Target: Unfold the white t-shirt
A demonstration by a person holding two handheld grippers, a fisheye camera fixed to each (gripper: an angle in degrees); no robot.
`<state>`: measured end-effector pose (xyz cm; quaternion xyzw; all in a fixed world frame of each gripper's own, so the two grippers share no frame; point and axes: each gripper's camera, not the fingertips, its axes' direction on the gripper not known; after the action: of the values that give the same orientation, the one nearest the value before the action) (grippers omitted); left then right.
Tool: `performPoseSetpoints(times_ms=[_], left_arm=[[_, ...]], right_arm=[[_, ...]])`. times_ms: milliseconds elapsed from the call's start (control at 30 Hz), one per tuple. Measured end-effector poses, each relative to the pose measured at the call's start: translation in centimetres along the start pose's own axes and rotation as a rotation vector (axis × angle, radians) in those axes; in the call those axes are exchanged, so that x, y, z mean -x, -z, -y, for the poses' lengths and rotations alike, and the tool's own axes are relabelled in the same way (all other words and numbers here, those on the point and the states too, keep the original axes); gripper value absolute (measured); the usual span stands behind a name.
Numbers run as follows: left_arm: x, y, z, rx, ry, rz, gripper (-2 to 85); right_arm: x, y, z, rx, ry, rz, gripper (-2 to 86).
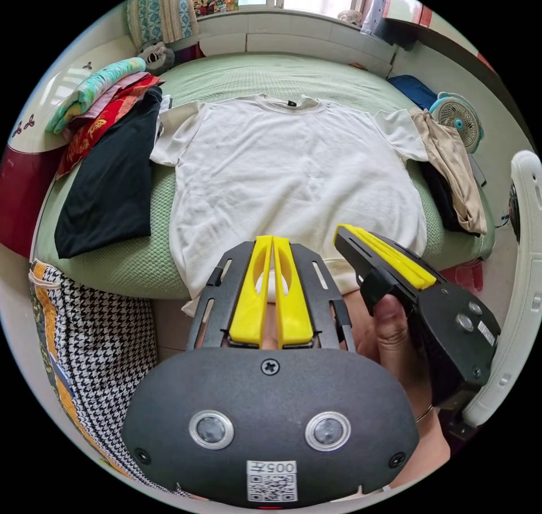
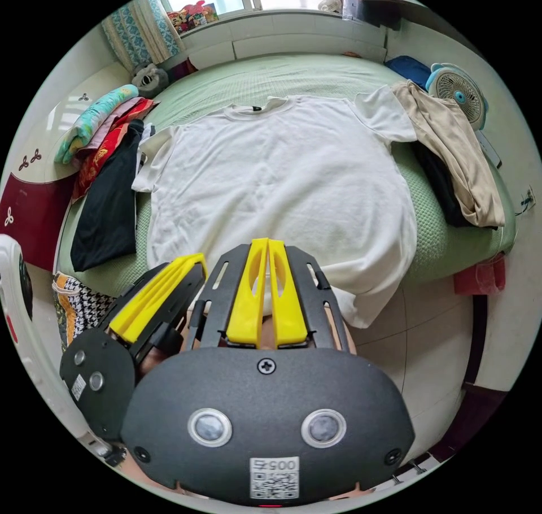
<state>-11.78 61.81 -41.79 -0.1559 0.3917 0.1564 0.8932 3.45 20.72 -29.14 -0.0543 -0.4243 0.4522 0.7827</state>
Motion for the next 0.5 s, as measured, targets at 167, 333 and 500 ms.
performPoseSetpoints(times_ms=[167, 333, 500], left_arm=[[-0.46, 0.07, 0.02, 0.002, -0.020, 0.014, -0.1], [-0.55, 0.22, -0.08, 0.000, -0.015, 0.015, -0.2], [-0.63, 0.42, -0.17, -0.006, -0.017, 0.016, -0.2]], right_arm=[[-0.14, -0.15, 0.11, 0.004, 0.001, 0.003, -1.3], [-0.16, -0.26, 0.19, 0.009, 0.011, 0.003, -1.3], [-0.38, -0.29, 0.25, 0.009, 0.013, 0.006, -1.3]])
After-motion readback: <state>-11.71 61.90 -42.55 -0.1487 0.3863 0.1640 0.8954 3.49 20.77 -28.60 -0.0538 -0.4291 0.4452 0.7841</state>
